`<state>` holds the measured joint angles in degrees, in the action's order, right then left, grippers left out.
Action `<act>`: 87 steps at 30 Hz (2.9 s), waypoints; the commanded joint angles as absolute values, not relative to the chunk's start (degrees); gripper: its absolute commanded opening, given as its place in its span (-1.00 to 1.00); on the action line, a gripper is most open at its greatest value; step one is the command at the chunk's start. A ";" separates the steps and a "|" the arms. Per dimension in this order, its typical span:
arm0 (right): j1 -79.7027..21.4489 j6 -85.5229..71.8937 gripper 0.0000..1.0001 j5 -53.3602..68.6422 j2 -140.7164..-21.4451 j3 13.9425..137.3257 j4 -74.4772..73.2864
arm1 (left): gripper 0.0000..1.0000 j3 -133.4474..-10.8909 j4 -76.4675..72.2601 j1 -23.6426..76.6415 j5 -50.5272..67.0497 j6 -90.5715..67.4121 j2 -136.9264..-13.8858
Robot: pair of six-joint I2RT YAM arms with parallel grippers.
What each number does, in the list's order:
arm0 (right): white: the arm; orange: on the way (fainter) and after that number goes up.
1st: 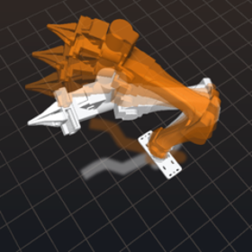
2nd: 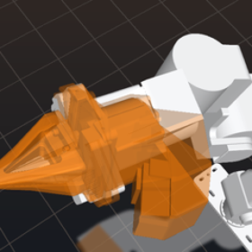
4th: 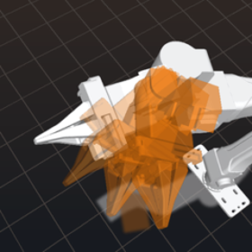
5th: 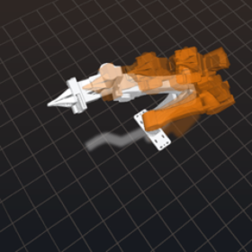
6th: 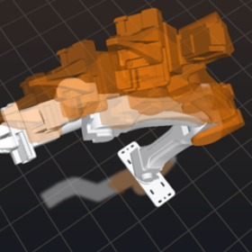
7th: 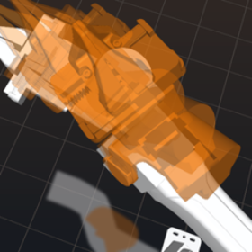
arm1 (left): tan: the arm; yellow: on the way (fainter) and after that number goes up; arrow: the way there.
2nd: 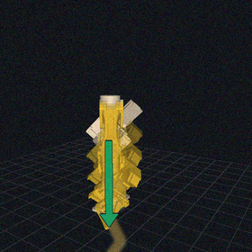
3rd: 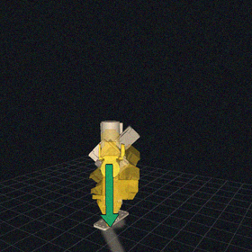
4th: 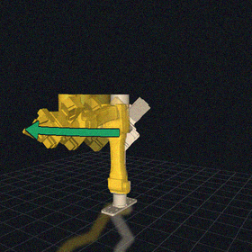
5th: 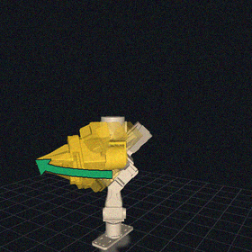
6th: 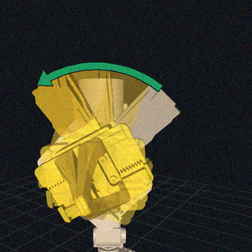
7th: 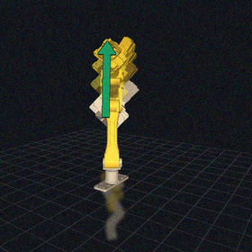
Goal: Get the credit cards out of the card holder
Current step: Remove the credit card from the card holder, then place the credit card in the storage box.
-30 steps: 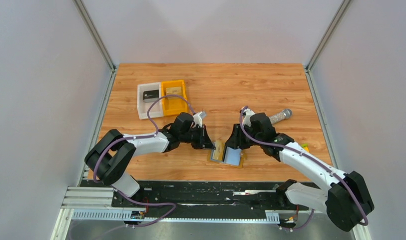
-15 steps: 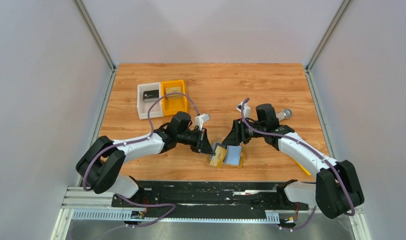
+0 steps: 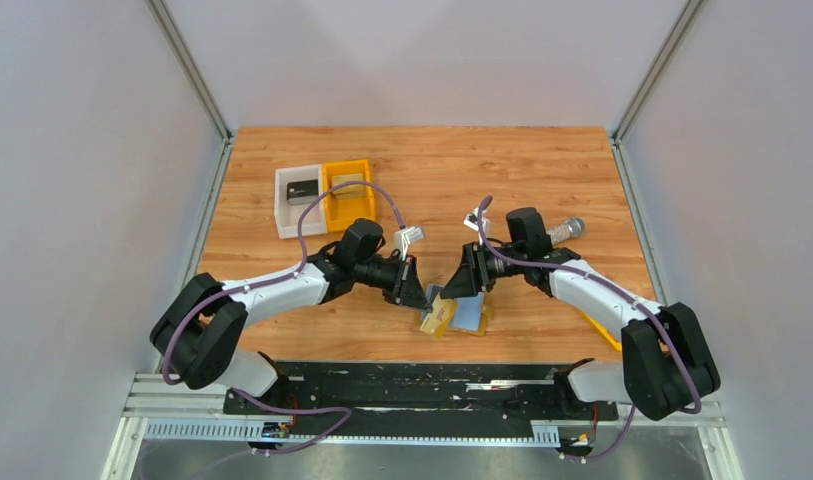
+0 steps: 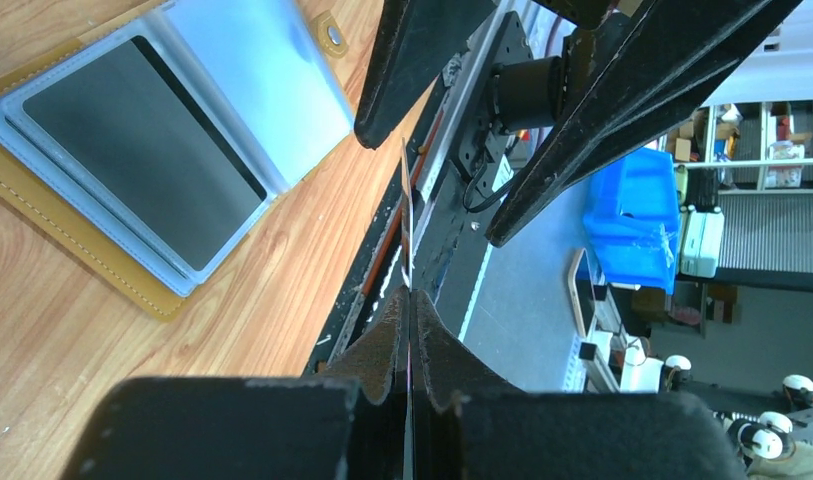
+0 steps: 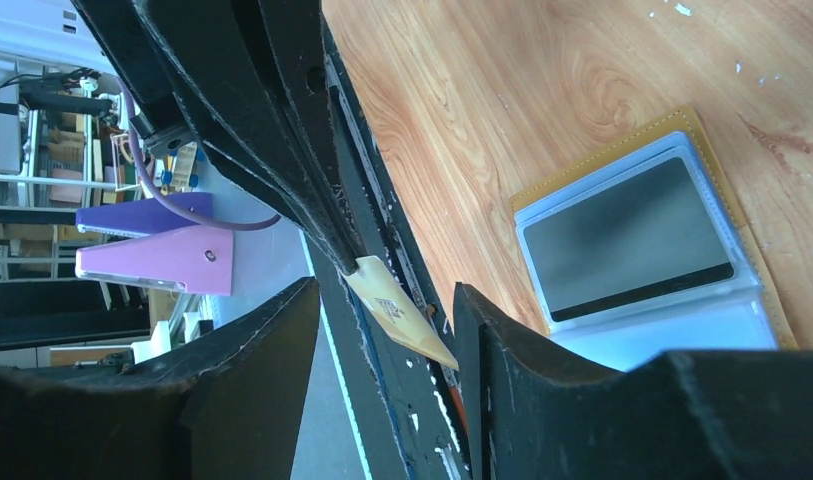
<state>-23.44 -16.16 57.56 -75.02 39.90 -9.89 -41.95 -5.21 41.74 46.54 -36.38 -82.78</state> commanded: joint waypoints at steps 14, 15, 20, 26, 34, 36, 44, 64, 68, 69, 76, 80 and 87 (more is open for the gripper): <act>-25.58 -13.28 -0.22 61.59 -76.95 41.65 -9.13 | -1.00 -45.16 -6.15 41.50 50.36 -33.61 -82.75; -25.59 -13.23 -0.30 61.77 -76.80 41.59 -9.15 | -1.00 -45.46 -6.11 41.49 50.65 -33.55 -83.07; -25.59 -14.65 -0.85 62.11 -74.43 41.40 -7.94 | -1.00 -46.82 -3.68 41.10 50.18 -32.47 -83.47; -25.51 -24.99 -1.00 58.54 -70.06 40.43 -1.23 | -0.31 -45.26 -6.51 33.31 48.52 -37.05 -79.43; -25.38 -42.92 -1.00 47.15 -66.09 39.04 11.89 | 0.16 -44.23 -8.49 27.44 46.81 -41.06 -73.31; -25.40 -47.52 -1.00 44.57 -65.61 37.73 16.09 | 0.21 -44.15 -9.87 27.42 47.21 -42.48 -72.80; -25.40 -55.71 -1.00 35.73 -63.85 33.92 24.30 | 0.35 -40.52 -19.43 27.42 47.38 -50.41 -71.42; -25.40 -61.19 -1.00 29.48 -60.59 29.84 28.96 | -0.71 -35.48 -44.81 27.42 49.18 -65.92 -77.32; -25.45 -60.40 -0.94 28.79 -60.44 30.01 26.28 | -1.00 -36.04 -39.48 27.30 47.17 -63.17 -76.12; -25.41 -60.23 -0.91 28.93 -60.53 30.10 25.94 | -1.00 -36.61 -37.55 27.23 46.86 -61.91 -75.98; -25.42 -56.99 -0.07 27.65 -58.99 32.33 19.24 | -1.00 -41.13 -26.36 24.43 48.18 -55.51 -74.81; -25.41 -54.10 0.45 29.00 -57.29 32.96 15.70 | -1.00 -47.74 -11.79 21.54 48.51 -46.19 -74.70; -25.47 -44.40 1.00 32.32 -55.60 38.23 3.54 | -1.00 -59.19 11.45 15.27 45.25 -32.04 -76.65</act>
<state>-25.36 -51.29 30.28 -57.74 33.58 10.13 -52.45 -4.54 17.87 47.33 -43.53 -76.93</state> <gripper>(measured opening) 0.989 0.007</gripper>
